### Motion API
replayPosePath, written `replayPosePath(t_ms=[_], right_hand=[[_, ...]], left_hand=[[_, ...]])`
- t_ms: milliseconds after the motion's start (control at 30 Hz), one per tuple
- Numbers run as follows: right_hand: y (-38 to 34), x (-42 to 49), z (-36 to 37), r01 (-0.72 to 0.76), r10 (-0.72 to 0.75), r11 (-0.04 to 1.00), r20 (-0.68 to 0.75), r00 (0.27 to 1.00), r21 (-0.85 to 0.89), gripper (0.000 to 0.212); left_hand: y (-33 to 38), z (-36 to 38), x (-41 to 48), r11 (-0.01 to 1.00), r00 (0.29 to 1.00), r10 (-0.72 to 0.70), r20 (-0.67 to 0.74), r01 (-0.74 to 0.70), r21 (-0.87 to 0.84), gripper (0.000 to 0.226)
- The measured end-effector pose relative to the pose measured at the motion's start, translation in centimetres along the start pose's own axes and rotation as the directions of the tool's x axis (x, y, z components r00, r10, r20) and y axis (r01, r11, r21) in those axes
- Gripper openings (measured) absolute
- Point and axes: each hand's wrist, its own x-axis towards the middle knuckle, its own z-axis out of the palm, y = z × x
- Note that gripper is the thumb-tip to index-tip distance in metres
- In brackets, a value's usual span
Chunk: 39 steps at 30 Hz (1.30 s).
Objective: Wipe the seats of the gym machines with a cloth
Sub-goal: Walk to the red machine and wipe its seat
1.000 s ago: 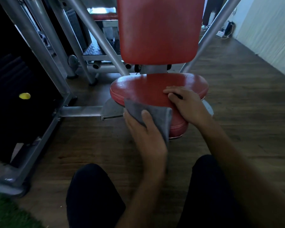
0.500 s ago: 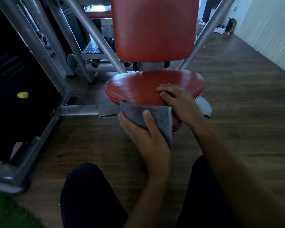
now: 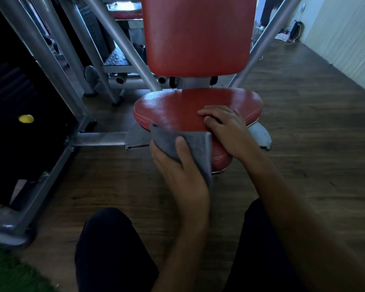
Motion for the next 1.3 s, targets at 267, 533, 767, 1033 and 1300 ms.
replayPosePath(t_ms=[267, 533, 767, 1033, 1300], right_hand=[[0.0, 0.0, -0.5, -0.021, 0.023, 0.994, -0.015, 1.000, 0.103, 0.025], [-0.6, -0.5, -3.3, -0.026, 0.118, 0.931, -0.231, 0.966, 0.365, 0.020], [-3.9, 1.5, -2.4, -0.085, 0.093, 0.993, -0.090, 0.992, 0.085, 0.028], [-5.1, -2.5, -0.2, -0.052, 0.154, 0.900, 0.204, 0.967, -0.432, 0.062], [-4.0, -5.7, 1.6, -0.357, 0.386, 0.915, -0.153, 0.910, 0.187, 0.060]], left_hand=[[1.4, -1.0, 5.6, 0.856, 0.959, 0.076, 0.272, -0.203, 0.475, 0.058], [3.9, 3.2, 6.8, 0.296, 0.733, -0.014, 0.680, -0.647, 0.703, 0.065], [6.5, 1.7, 11.0, 0.898, 0.849, 0.171, 0.500, -0.343, 0.275, 0.029], [3.2, -0.3, 13.0, 0.825, 0.840, 0.064, 0.539, -0.349, 0.445, 0.031], [2.3, 1.1, 11.9, 0.607, 0.725, 0.179, 0.665, -0.614, 0.505, 0.037]])
